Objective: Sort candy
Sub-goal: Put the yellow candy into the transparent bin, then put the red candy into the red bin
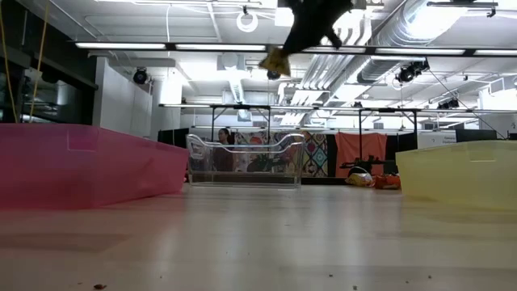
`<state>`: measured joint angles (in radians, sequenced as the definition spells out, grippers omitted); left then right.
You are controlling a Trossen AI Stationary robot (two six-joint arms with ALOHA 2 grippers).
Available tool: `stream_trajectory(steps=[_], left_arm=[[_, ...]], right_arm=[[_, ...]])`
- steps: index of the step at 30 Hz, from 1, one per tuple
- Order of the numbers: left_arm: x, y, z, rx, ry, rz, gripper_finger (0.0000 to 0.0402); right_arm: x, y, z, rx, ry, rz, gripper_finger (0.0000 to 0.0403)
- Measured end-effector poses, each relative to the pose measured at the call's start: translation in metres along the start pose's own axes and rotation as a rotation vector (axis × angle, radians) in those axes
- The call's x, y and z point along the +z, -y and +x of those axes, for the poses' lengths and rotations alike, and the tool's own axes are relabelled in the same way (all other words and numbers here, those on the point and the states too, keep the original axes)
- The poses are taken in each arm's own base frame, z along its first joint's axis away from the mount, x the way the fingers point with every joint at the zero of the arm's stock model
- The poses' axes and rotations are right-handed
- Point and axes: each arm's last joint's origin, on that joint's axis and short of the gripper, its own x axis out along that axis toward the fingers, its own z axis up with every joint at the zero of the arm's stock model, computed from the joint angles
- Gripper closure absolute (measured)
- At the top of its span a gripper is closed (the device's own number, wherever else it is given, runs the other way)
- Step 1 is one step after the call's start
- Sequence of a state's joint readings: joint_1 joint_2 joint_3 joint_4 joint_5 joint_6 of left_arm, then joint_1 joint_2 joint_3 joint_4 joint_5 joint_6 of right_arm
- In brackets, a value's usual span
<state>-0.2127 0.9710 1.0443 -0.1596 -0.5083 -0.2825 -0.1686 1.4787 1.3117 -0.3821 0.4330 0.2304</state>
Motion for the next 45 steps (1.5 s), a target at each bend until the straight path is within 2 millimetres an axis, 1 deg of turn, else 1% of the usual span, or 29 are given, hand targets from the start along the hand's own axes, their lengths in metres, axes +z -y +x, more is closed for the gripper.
stream_trajectory(steps=[5,8,11,14,16,20,23,25,28,30,32,35,39,42,45], left_arm=[[0.0,0.0,0.0,0.002,-0.002,-0.002,0.0193],[0.0,0.0,0.0,0.002,-0.004,-0.011,0.0193],[0.0,0.0,0.0,0.003,-0.003,-0.018,0.0193],[0.0,0.0,0.0,0.003,-0.003,-0.018,0.0193],[0.0,0.0,0.0,0.003,-0.004,-0.018,0.0193],[-0.001,0.0,0.0,0.005,-0.011,-0.014,0.0193],[-0.002,-0.001,0.0,0.008,-0.021,-0.008,0.0193],[-0.003,-0.001,0.0,0.01,-0.03,-0.003,0.0193],[-0.004,-0.001,0.0,0.012,-0.037,0.001,0.0193],[-0.005,-0.001,0.0,0.014,-0.042,0.004,0.0193],[-0.005,-0.002,0.0,0.016,-0.048,0.007,0.0193],[-0.005,-0.002,0.0,0.016,-0.05,0.008,0.0193],[-0.005,-0.002,0.0,0.016,-0.048,-0.018,0.0193],[-0.005,-0.002,0.0,0.016,-0.046,-0.02,0.0193],[-0.005,-0.001,0.0,0.015,-0.045,-0.021,0.0193]], right_arm=[[-0.013,0.023,0.043,-0.1,-0.096,0.069,0.0402],[-0.023,0.027,0.063,-0.084,-0.159,0.117,0.0399],[-0.03,0.029,0.075,-0.072,-0.2,0.156,0.0393],[-0.035,0.029,0.082,-0.081,-0.223,0.159,0.0376],[-0.035,0.029,0.082,-0.08,-0.226,0.16,0.0354],[-0.036,0.029,0.081,-0.082,-0.234,0.161,0.0292],[-0.036,0.029,0.081,-0.082,-0.234,0.206,0.0244],[-0.036,0.028,0.078,-0.03,-0.276,0.214,0.0217],[-0.031,0.024,0.064,0.142,-0.343,0.172,0.019],[-0.031,0.018,0.049,0.247,-0.409,0.16,0.0183],[-0.035,0.006,0.03,0.319,-0.48,0.128,0.0181],[-0.041,-0.015,-0.007,0.373,-0.548,0.053,0.0181],[-0.054,-0.052,-0.051,0.412,-0.591,-0.015,0.018],[-0.066,-0.077,-0.08,0.398,-0.579,-0.023,0.018],[-0.079,-0.097,-0.104,0.396,-0.594,0.016,0.018]])
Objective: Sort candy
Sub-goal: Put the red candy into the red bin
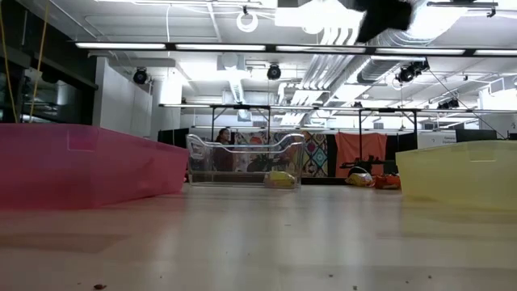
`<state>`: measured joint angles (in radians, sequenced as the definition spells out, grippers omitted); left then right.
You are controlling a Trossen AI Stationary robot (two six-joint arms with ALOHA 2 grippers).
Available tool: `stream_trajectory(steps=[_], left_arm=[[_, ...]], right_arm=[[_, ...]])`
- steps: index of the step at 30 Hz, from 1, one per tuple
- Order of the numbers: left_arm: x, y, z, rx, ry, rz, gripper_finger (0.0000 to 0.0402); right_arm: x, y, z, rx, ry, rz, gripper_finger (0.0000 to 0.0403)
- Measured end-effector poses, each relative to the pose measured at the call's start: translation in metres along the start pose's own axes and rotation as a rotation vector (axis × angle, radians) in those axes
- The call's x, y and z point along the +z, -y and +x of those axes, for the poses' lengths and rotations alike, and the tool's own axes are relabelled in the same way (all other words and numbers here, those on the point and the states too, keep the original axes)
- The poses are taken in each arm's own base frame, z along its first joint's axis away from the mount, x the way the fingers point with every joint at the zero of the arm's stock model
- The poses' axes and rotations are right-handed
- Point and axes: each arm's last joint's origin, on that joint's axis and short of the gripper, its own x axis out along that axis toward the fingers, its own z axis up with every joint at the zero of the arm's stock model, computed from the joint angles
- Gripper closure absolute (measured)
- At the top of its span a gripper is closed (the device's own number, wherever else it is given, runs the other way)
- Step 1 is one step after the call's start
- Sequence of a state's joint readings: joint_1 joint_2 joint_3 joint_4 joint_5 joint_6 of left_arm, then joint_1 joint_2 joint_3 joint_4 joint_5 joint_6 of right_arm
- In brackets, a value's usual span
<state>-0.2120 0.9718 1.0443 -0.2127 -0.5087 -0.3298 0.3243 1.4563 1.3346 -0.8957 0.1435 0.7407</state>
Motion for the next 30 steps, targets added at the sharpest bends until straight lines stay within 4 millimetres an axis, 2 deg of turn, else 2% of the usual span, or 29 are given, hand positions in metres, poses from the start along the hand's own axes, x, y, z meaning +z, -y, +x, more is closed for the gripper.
stream_trajectory(steps=[3,7,11,14,17,24,30], left_arm=[[0.0,0.0,0.0,0.0,0.0,-0.008,0.0193],[0.0,0.0,0.0,0.0,0.0,-0.009,0.0193],[0.0,0.0,0.0,0.0,0.0,-0.009,0.0193],[0.0,0.0,0.0,0.0,0.0,-0.008,0.0193],[0.0,0.0,0.0,0.0,0.0,-0.009,0.0193],[0.0,0.0,0.0,0.0,0.0,-0.009,0.0193],[0.0,0.0,0.0,0.0,0.0,-0.009,0.0193]], right_arm=[[-0.027,-0.023,-0.003,0.031,-0.073,0.058,0.018],[-0.073,-0.045,0.001,0.04,-0.237,0.073,0.018],[-0.118,-0.058,0.018,0.012,-0.341,0.075,0.018],[-0.143,-0.064,0.036,-0.015,-0.376,0.029,0.018],[-0.158,-0.07,0.054,-0.044,-0.403,-0.035,0.018],[-0.177,-0.078,0.099,-0.062,-0.468,-0.184,0.018],[-0.188,-0.075,0.123,-0.151,-0.51,-0.193,0.0181]])
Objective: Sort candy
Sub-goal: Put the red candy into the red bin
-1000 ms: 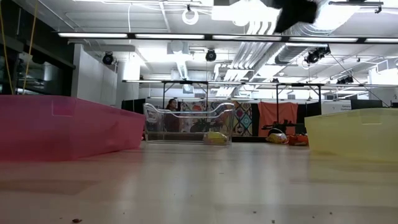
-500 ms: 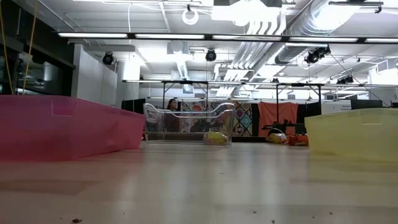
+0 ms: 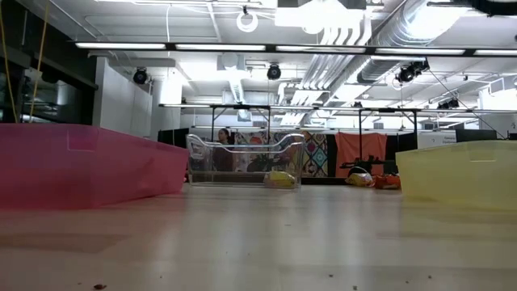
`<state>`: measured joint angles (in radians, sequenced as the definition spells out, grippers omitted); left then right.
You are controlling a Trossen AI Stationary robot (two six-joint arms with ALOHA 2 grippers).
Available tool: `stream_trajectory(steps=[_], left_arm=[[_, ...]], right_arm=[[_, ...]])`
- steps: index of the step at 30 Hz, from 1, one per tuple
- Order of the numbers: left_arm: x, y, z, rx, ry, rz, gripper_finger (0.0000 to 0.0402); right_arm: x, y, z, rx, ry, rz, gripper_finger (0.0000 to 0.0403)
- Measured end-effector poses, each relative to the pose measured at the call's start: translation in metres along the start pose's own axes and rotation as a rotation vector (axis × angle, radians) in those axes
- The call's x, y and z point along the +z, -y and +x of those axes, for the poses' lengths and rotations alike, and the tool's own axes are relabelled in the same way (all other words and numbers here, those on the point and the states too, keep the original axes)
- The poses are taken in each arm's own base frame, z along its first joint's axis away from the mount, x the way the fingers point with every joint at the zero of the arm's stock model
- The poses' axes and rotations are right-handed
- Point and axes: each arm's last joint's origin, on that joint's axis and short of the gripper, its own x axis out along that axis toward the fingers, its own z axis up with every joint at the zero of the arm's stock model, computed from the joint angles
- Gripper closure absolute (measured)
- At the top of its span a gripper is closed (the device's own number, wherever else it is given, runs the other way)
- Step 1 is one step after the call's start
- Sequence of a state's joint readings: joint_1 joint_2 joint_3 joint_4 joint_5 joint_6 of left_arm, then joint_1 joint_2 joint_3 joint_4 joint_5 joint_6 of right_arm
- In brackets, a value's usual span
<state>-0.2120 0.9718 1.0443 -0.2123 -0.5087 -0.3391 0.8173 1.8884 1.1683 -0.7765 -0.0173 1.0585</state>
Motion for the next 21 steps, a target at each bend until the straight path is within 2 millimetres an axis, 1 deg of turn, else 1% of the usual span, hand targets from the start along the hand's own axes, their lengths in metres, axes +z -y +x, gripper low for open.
stream_trajectory(steps=[3,5,7,9,10,11,13,16,18,20,21], left_arm=[[0.0,0.0,0.0,0.0,0.0,0.0,0.0193],[0.0,0.0,0.0,0.001,0.0,0.0,0.0193],[0.0,0.0,0.0,0.003,0.001,0.0,0.0193],[0.0,0.0,0.0,0.008,0.003,0.0,0.0193],[0.0,0.0,0.0,0.012,0.004,0.0,0.0193],[0.0,-0.001,0.0,0.018,0.006,-0.001,0.0193],[0.0,-0.001,0.0,0.027,0.009,-0.001,0.0193],[0.0,-0.001,0.0,0.028,0.01,-0.001,0.0193],[0.0,-0.001,0.0,0.028,0.01,-0.001,0.0193],[0.0,-0.001,0.0,0.028,0.01,-0.001,0.0193],[0.0,-0.001,0.0,0.028,0.01,-0.001,0.0193]], right_arm=[[0.0,0.0,0.004,-0.009,-0.011,-0.003,0.0194],[0.001,0.0,0.001,-0.011,-0.013,-0.02,0.0226],[0.003,0.0,-0.006,-0.016,-0.018,-0.035,0.0285],[0.008,0.002,-0.013,-0.034,-0.014,-0.057,0.036],[0.011,0.005,-0.021,-0.038,-0.009,-0.077,0.0381],[0.017,0.006,-0.032,-0.024,0.014,-0.094,0.0387],[0.033,0.013,-0.054,-0.021,0.09,-0.097,0.0383],[0.057,0.037,-0.083,-0.113,0.212,-0.068,0.0398],[0.079,0.05,-0.104,-0.12,0.354,-0.042,0.0398],[0.098,0.064,-0.118,-0.152,0.476,-0.034,0.0399],[0.109,0.07,-0.121,-0.153,0.536,-0.039,0.0401]])
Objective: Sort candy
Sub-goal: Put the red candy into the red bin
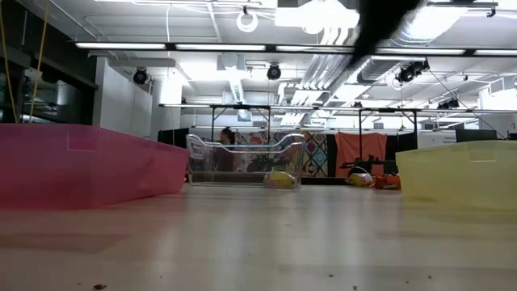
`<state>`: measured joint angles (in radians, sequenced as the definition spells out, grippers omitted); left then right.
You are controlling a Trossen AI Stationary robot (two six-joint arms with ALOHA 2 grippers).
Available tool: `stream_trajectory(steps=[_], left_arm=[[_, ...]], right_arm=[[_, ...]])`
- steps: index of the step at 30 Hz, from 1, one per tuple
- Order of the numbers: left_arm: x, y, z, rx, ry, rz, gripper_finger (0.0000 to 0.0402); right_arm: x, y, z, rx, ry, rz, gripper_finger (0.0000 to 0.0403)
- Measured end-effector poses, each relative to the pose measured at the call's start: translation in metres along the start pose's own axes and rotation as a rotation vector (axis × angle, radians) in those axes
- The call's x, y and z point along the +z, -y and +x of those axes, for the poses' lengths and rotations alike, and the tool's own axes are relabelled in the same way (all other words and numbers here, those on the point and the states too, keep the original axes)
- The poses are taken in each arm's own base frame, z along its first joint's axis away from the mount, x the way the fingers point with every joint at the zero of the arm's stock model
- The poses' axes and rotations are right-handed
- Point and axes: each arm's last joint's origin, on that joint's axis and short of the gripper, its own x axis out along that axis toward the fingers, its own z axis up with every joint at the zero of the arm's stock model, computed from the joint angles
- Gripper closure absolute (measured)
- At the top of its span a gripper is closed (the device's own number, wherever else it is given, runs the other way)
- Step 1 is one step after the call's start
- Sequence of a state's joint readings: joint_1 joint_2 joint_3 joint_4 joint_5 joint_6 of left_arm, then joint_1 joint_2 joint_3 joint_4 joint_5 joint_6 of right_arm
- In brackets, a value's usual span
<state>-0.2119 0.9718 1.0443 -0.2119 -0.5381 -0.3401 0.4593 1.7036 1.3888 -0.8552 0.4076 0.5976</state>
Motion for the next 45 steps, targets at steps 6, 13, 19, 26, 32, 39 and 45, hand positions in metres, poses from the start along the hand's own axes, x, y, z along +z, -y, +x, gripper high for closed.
stream_trajectory(steps=[6,13,19,26,32,39,45], left_arm=[[0.0,0.0,0.0,0.0,0.0,0.0,0.0193],[0.0,0.0,0.0,-0.001,0.003,-0.002,0.0193],[-0.001,0.0,0.001,0.002,-0.005,0.004,0.0193],[-0.001,0.0,0.001,0.002,-0.003,0.003,0.0193],[-0.001,0.0,0.001,0.002,-0.004,0.003,0.0193],[-0.001,0.0,0.001,0.002,-0.004,0.003,0.0193],[-0.001,0.0,0.001,0.002,-0.004,0.003,0.0193]], right_arm=[[0.059,0.017,0.029,0.197,0.326,0.034,0.0402],[0.067,0.027,0.027,0.334,0.252,0.022,0.0401],[0.03,0.013,0.004,0.385,-0.066,0.063,0.0389],[-0.045,-0.044,-0.021,0.373,-0.337,0.098,0.0301],[-0.103,-0.076,-0.029,0.354,-0.407,0.145,0.0184],[-0.142,-0.083,-0.013,0.388,-0.408,0.122,0.0101],[-0.162,-0.073,0.006,0.36,-0.42,0.099,0.0093]])
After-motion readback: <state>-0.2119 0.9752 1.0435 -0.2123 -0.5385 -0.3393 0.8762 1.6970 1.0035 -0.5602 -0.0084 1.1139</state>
